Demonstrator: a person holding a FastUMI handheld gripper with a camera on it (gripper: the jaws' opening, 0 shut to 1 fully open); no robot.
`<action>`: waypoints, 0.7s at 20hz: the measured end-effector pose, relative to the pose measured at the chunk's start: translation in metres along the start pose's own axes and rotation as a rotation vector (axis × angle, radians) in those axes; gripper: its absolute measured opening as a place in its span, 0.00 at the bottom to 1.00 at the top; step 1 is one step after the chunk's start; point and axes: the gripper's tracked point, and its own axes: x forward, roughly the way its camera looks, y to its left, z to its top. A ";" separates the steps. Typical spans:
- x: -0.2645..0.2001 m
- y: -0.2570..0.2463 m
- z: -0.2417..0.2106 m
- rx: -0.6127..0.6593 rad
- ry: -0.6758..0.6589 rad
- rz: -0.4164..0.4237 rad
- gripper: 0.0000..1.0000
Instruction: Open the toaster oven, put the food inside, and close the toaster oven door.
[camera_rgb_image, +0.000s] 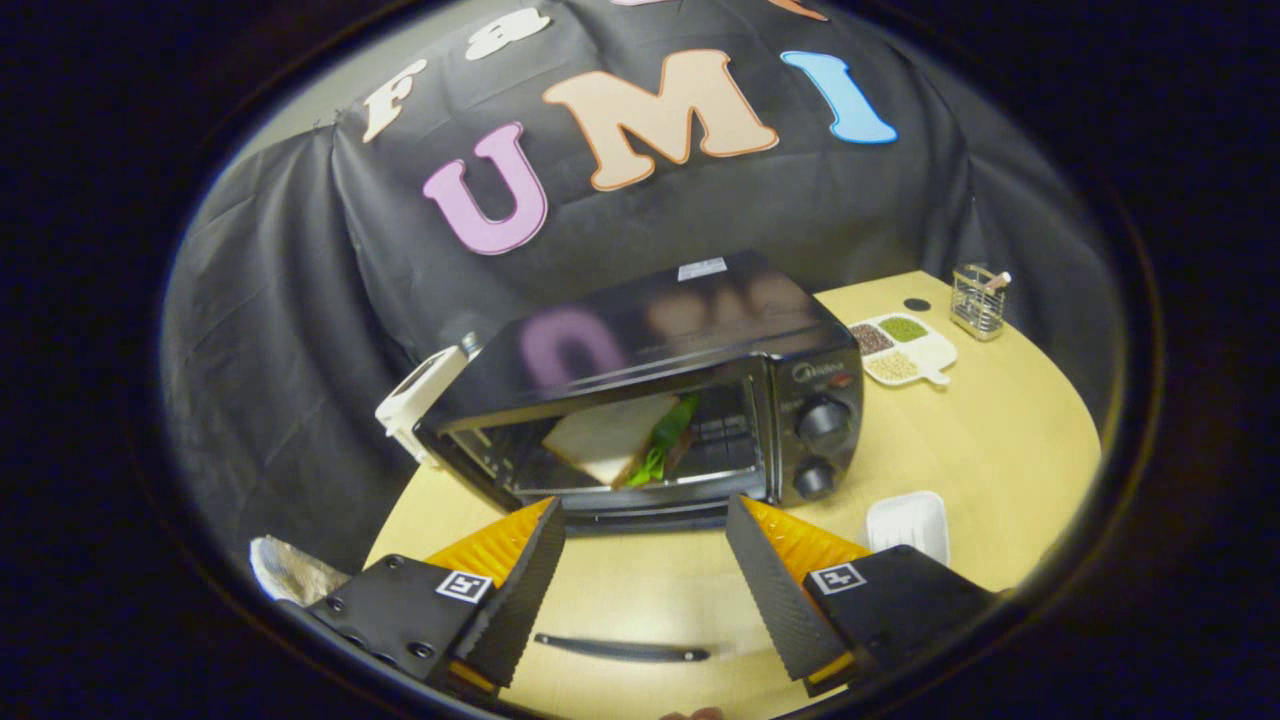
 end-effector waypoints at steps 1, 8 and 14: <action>-0.008 -0.003 -0.008 -0.005 0.019 -0.008 0.99; -0.038 -0.016 -0.094 0.032 0.215 -0.009 1.00; -0.030 -0.028 -0.147 0.062 0.350 -0.022 1.00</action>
